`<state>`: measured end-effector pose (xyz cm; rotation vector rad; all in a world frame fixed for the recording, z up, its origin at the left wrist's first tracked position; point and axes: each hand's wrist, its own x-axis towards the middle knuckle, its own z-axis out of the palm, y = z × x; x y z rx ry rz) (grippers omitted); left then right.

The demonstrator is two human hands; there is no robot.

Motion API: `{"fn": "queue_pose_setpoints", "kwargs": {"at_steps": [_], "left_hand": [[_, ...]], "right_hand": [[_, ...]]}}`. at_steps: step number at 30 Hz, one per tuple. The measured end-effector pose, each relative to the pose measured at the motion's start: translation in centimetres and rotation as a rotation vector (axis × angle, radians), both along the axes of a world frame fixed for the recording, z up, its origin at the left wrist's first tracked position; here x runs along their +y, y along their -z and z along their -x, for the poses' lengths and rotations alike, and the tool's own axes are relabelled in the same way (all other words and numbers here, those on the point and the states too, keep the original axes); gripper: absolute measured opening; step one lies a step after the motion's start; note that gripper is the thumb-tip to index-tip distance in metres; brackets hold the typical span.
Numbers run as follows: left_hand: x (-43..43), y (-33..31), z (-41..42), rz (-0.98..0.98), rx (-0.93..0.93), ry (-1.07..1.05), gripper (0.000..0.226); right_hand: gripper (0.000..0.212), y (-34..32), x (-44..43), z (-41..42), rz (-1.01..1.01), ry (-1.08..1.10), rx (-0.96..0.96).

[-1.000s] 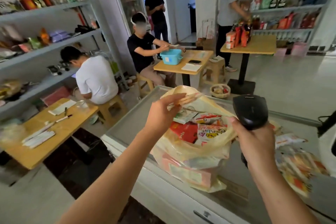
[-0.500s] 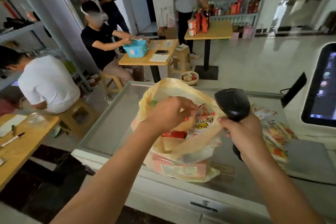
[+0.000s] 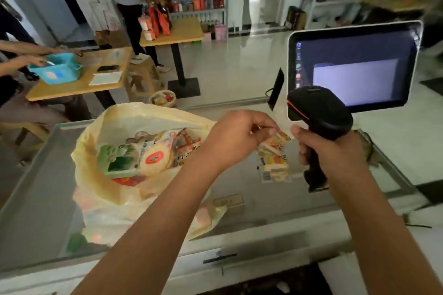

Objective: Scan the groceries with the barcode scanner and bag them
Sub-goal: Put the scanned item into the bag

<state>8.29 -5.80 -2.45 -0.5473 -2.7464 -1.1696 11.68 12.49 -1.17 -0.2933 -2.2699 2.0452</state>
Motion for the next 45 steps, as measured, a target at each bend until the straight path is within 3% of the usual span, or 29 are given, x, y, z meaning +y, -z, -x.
{"fn": "queue_pose_setpoints", "kwargs": {"at_steps": [4,8,11,15,19,22,27,30,33,35,38,40,45], "left_hand": [[3.2,2.3,1.8,-0.054,-0.131,-0.022,0.013],[5.4,7.4,3.8,0.036,-0.386,-0.314,0.022],[7.3,11.7,3.9,0.001,-0.605,-0.475,0.037],[10.3,15.3,5.2,0.270,-0.528,-0.461,0.064],[11.7,15.9,7.4,0.643,-0.411,-0.264,0.081],[11.8,16.4,8.0,0.781,-0.415,-0.214,0.078],[11.8,16.7,7.9,0.815,-0.430,-0.278,0.064],[10.6,14.8,7.9,0.608,-0.481,-0.319,0.040],[8.1,11.7,6.9,0.049,-0.516,-0.474,0.039],[6.6,9.2,6.2,-0.336,-0.420,-0.569,0.031],[4.9,5.3,5.9,-0.734,-0.310,-0.641,0.017],[4.0,3.4,6.1,-0.873,-0.266,-0.651,0.020],[2.9,0.4,6.4,-1.044,-0.179,-0.646,0.017]], "right_hand": [[0.017,2.3,2.5,0.4,0.023,0.034,-0.101],[0.022,5.0,4.4,1.5,0.036,0.003,-0.186],[0.021,6.5,6.0,2.9,0.045,-0.037,-0.261],[0.023,8.1,8.2,5.3,0.032,-0.117,-0.314],[0.021,9.4,9.6,6.8,0.038,-0.176,-0.370],[0.022,10.0,10.1,7.1,0.037,-0.197,-0.392],[0.028,10.1,10.4,7.0,0.019,-0.208,-0.407],[0.030,9.5,10.1,6.4,-0.010,-0.191,-0.366],[0.029,8.3,8.9,4.6,-0.026,-0.164,-0.297],[0.022,6.9,7.4,3.4,0.007,-0.165,-0.276],[0.028,4.9,4.9,2.2,-0.004,-0.205,-0.201],[0.033,4.1,3.5,1.6,-0.047,-0.208,-0.128],[0.022,3.4,1.3,0.8,-0.041,-0.128,-0.056]]}}
